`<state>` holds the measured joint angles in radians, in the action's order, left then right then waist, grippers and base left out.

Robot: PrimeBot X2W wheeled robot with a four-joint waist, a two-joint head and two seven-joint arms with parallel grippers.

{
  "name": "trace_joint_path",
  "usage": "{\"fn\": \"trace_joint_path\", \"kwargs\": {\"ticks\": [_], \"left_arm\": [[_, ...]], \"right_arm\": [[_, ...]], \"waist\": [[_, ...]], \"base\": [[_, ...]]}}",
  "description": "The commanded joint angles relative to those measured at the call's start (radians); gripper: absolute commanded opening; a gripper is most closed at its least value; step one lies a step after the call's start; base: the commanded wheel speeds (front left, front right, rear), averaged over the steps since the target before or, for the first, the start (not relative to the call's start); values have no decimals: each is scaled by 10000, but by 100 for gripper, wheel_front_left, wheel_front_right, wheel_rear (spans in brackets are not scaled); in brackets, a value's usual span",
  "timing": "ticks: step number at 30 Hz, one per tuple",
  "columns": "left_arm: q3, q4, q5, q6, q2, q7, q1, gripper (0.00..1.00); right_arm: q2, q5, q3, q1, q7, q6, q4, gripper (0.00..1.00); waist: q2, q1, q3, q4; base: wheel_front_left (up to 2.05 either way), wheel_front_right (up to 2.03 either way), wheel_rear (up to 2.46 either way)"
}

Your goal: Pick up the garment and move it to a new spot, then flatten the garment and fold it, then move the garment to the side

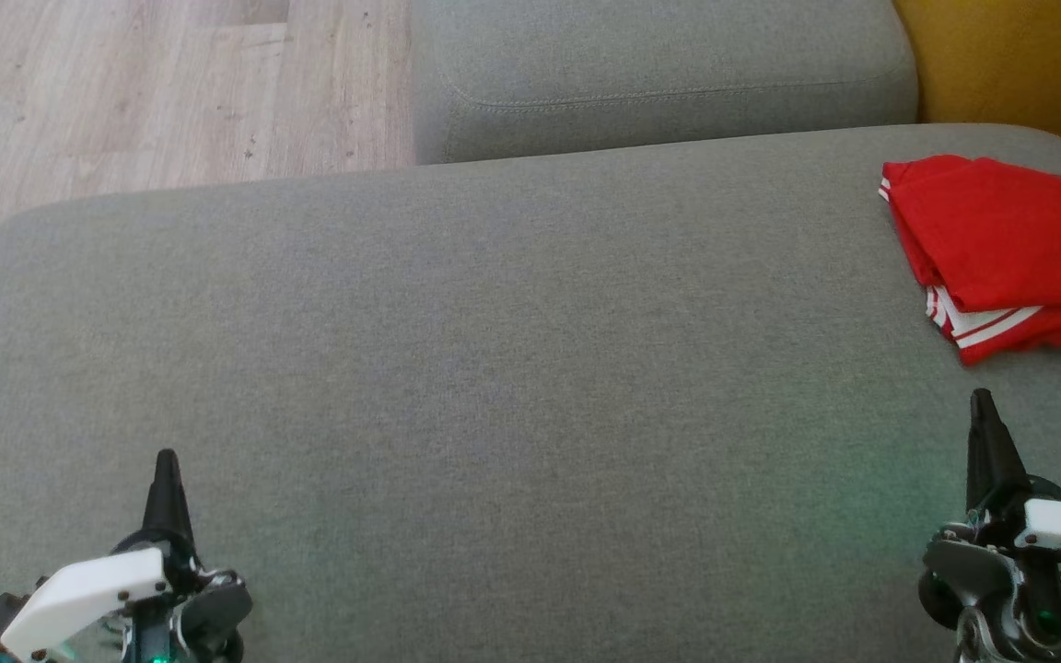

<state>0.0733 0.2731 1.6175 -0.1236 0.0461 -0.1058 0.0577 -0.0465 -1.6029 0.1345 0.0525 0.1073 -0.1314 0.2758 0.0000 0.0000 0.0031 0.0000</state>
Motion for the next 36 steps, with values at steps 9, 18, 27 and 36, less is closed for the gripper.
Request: {"fn": "trace_joint_path", "kwargs": {"ticks": [9, 18, 27, 36], "left_arm": [[404, -283, -88, -71, 41, -74, 503, 0], [404, -283, -88, -71, 41, -74, 503, 0], [403, -283, -88, -71, 41, -74, 503, 0], [403, -283, -88, -71, 41, -74, 503, 0]], "right_arm": [[-37, -59, -210, 554, 57, 7, -311, 0], [-37, -59, -210, 554, 57, 7, -311, 0], [-37, -59, -210, 554, 57, 7, -311, 0], [-37, -59, -210, 554, 57, 7, -311, 0]], "waist": [[0, 0, 0, 0], [0, 0, 0, 0], [0, 0, 0, 0], [0, 0, 0, 0]], "base": [[0, 0, 0], [0, 0, 0], [0, 0, 0], [0, 0, 0]]}}
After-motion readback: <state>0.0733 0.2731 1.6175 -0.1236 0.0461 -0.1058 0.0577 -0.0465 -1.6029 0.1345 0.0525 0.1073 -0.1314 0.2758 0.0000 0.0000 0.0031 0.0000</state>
